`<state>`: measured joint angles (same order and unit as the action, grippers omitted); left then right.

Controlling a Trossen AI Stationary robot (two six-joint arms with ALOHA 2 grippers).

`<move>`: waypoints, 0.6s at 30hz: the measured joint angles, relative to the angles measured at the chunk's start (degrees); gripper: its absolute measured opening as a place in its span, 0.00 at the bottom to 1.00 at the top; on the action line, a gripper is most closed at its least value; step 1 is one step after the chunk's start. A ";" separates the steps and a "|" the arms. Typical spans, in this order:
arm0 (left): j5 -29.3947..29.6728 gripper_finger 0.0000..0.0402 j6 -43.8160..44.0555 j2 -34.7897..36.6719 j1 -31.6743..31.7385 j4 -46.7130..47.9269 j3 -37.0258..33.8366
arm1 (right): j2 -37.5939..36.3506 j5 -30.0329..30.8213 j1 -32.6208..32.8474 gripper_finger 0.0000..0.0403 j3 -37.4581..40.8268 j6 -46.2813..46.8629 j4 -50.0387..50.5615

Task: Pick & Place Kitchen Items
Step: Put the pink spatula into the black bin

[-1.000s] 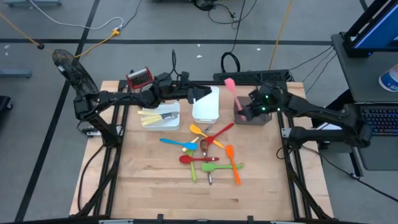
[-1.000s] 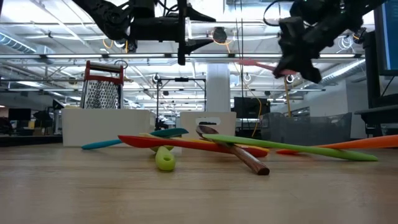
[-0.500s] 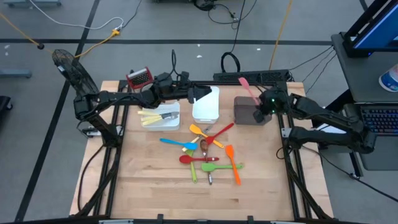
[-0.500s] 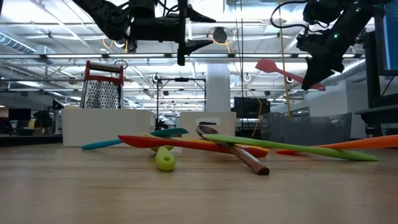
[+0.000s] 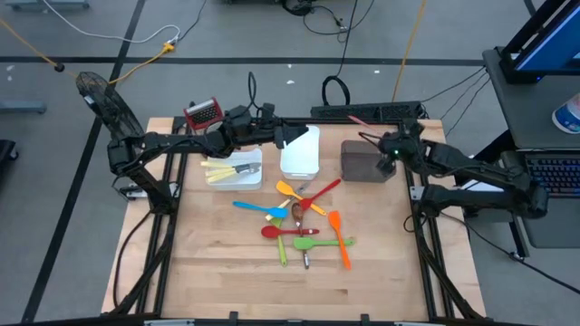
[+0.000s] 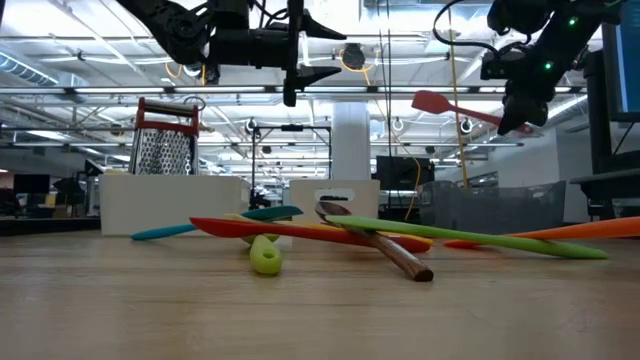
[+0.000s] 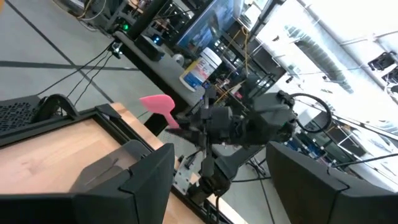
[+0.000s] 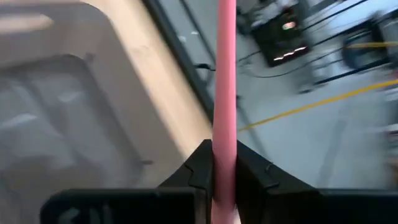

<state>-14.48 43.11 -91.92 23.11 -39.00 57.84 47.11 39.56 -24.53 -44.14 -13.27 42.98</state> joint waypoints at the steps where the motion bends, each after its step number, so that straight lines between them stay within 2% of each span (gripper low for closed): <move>1: 0.00 0.64 -0.14 0.00 0.00 0.00 0.00 | 0.02 2.37 0.62 0.07 0.00 -1.52 0.03; 10: 0.00 0.64 -1.15 0.00 0.00 0.02 0.00 | 0.63 15.55 5.76 0.08 -0.02 -16.17 0.79; 14: -0.26 0.64 -0.79 -0.02 -0.08 0.04 0.00 | 1.78 16.21 7.52 0.07 -0.07 -20.11 3.15; 18: -0.70 0.64 -0.76 -0.02 -0.75 0.35 0.00 | 3.65 16.23 8.21 0.07 -0.07 -20.00 8.93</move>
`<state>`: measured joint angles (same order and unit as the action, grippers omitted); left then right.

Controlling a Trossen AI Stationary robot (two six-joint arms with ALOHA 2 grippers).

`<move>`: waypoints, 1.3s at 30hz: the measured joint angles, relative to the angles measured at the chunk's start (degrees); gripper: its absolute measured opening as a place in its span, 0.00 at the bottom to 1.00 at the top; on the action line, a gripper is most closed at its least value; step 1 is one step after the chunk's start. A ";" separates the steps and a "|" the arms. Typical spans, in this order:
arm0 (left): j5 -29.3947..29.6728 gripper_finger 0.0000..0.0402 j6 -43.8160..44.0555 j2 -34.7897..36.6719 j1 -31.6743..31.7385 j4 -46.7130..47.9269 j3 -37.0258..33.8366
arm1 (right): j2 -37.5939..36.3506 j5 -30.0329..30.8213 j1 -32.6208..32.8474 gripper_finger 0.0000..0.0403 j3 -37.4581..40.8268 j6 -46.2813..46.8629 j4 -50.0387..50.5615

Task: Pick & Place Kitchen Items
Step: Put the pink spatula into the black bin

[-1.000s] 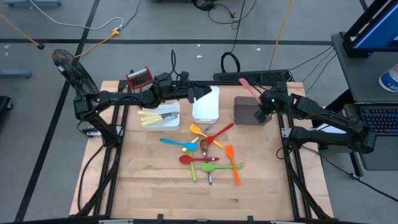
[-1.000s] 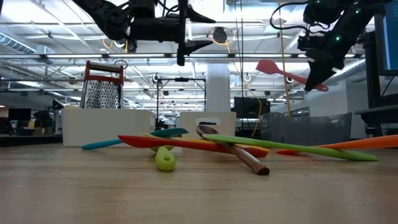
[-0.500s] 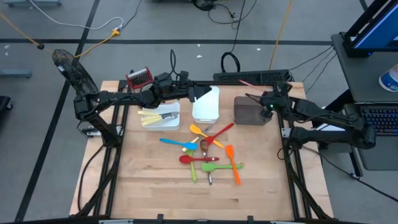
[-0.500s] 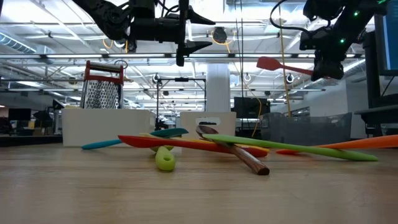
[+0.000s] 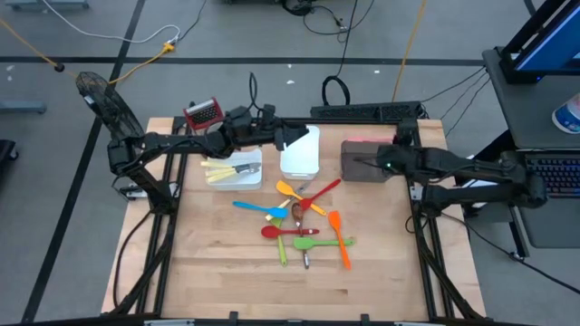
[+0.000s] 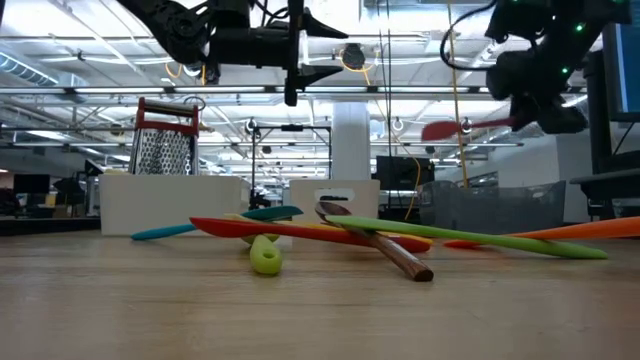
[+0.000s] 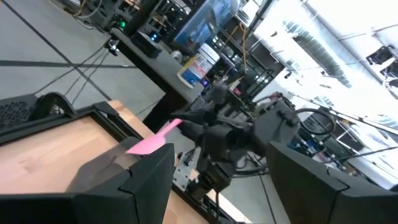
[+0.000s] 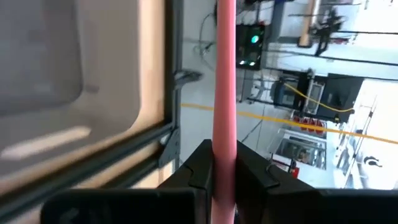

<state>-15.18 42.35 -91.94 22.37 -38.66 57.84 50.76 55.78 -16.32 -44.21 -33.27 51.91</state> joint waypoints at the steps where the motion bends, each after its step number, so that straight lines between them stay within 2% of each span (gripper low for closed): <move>1: -0.10 0.64 0.00 -0.02 -0.20 0.00 0.00 | 0.49 0.00 0.00 0.07 0.01 0.69 1.59; 9: -0.18 0.64 -1.39 -0.02 -1.40 0.00 0.00 | 4.97 -0.28 -0.05 0.07 0.02 3.92 12.68; 13: -0.20 0.64 -1.57 -0.02 -1.55 -0.01 0.00 | 7.32 -0.45 -0.04 0.07 0.01 0.15 12.73; 20: 0.17 0.64 -1.66 -0.02 -1.52 -0.02 0.00 | 13.09 0.04 -0.07 0.08 0.02 -14.18 7.49; 24: 0.17 0.64 -1.73 -0.02 -1.52 0.32 0.00 | 16.48 3.64 -0.07 0.07 0.00 -18.61 2.12; 28: 0.17 0.64 -1.73 -0.02 -1.50 1.48 0.00 | 18.84 4.09 -0.07 0.07 0.02 -24.43 -2.98; 39: 0.15 0.64 -1.71 -0.02 -1.53 2.97 0.00 | 21.03 4.18 -0.07 0.10 0.02 -27.59 -11.03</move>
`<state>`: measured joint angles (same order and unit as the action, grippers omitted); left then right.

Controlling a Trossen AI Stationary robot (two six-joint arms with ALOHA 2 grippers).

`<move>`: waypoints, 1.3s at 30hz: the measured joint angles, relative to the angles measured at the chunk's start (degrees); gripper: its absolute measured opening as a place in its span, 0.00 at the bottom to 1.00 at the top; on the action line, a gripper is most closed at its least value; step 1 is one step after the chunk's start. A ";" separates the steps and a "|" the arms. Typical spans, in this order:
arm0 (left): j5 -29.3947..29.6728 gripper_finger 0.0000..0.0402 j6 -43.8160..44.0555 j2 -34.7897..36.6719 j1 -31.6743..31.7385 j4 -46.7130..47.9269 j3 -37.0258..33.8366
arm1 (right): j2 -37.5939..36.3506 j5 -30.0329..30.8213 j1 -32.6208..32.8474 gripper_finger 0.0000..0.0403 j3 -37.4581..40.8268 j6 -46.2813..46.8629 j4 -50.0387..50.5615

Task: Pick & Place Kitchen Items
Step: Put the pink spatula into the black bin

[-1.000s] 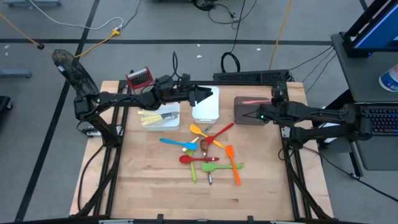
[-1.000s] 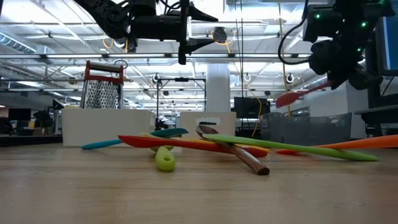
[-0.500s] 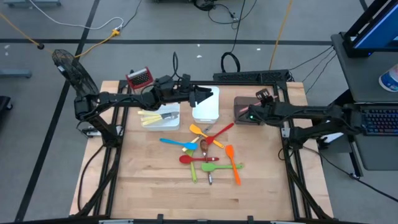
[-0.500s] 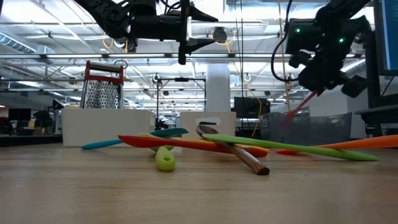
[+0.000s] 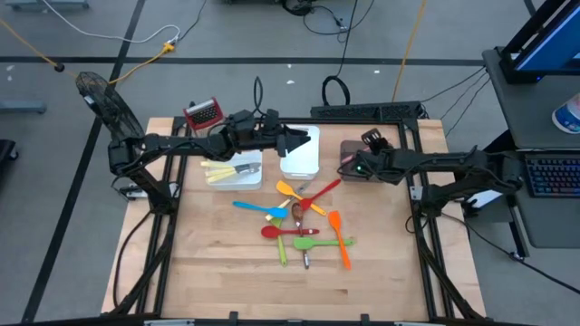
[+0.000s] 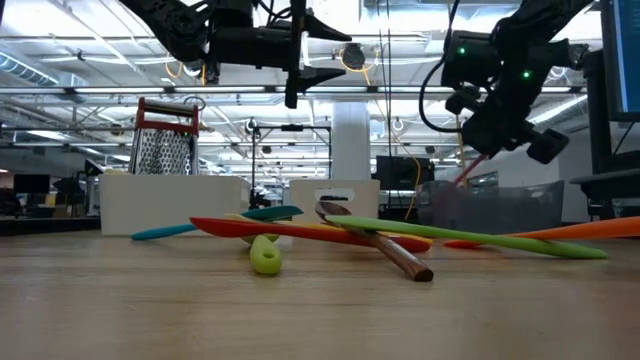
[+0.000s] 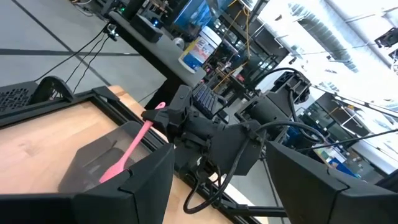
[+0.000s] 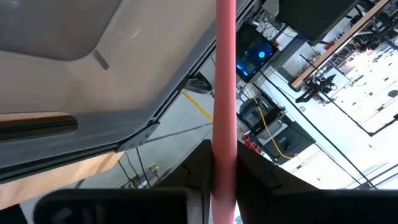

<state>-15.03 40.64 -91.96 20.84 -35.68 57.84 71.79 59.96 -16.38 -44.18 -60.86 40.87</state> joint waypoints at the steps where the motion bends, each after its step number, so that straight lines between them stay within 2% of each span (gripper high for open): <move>1: 0.01 0.64 0.00 0.00 0.00 0.08 0.00 | 0.00 0.00 0.00 0.10 0.00 0.00 -0.17; 8: 0.00 0.64 0.00 0.00 0.00 0.49 0.00 | 0.00 0.00 0.00 0.13 0.00 0.11 -0.41; 16: -0.01 0.64 -1.32 0.00 0.01 0.87 0.00 | -0.02 0.43 0.00 0.19 0.00 0.16 -0.41; 29: -0.02 0.64 -1.44 0.00 0.02 0.87 0.00 | -0.33 11.22 0.00 0.35 0.00 0.14 -1.87; 39: -0.05 0.64 -1.50 0.00 0.00 0.85 0.00 | -0.35 16.54 1.11 0.38 0.00 -1.60 -1.43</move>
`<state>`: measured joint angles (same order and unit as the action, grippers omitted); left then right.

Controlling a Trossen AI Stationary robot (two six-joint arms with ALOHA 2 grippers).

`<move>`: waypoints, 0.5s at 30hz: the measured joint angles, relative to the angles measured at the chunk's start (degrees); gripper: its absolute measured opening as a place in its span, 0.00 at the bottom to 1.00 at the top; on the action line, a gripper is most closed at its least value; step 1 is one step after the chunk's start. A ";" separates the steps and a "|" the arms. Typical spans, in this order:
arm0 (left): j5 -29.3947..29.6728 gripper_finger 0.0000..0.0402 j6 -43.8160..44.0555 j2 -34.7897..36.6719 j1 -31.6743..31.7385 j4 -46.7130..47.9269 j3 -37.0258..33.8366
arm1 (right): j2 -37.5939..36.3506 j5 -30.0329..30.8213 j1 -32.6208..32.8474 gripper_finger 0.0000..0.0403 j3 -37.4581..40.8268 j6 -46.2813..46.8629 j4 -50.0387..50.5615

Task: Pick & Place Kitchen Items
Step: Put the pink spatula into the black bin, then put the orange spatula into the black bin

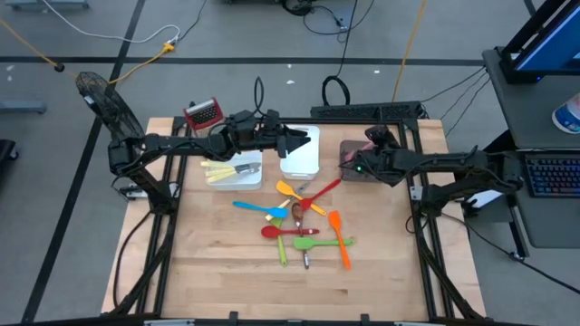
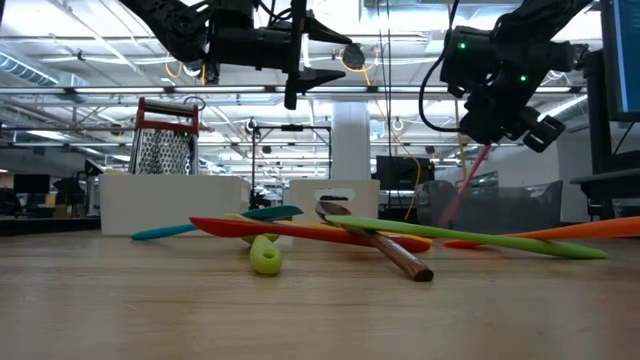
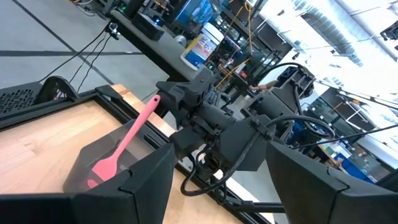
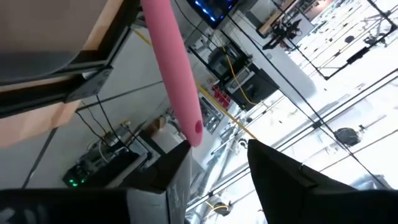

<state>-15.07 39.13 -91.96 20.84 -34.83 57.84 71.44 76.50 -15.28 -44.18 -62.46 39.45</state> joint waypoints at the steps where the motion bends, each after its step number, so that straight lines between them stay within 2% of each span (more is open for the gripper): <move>1: -0.02 0.64 0.00 0.00 0.00 0.00 0.00 | 0.00 0.02 0.34 0.38 0.00 0.06 0.10; 8: 0.00 0.64 0.01 0.00 0.00 -0.02 0.00 | -0.51 1.69 2.35 0.38 0.00 1.22 0.22; 15: -0.01 0.64 -1.14 0.00 0.00 -0.02 0.00 | -4.23 4.99 4.07 0.38 0.00 4.80 0.21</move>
<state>-15.08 37.99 -91.96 20.84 -34.85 57.84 67.21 81.50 -11.20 -44.18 -57.66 39.66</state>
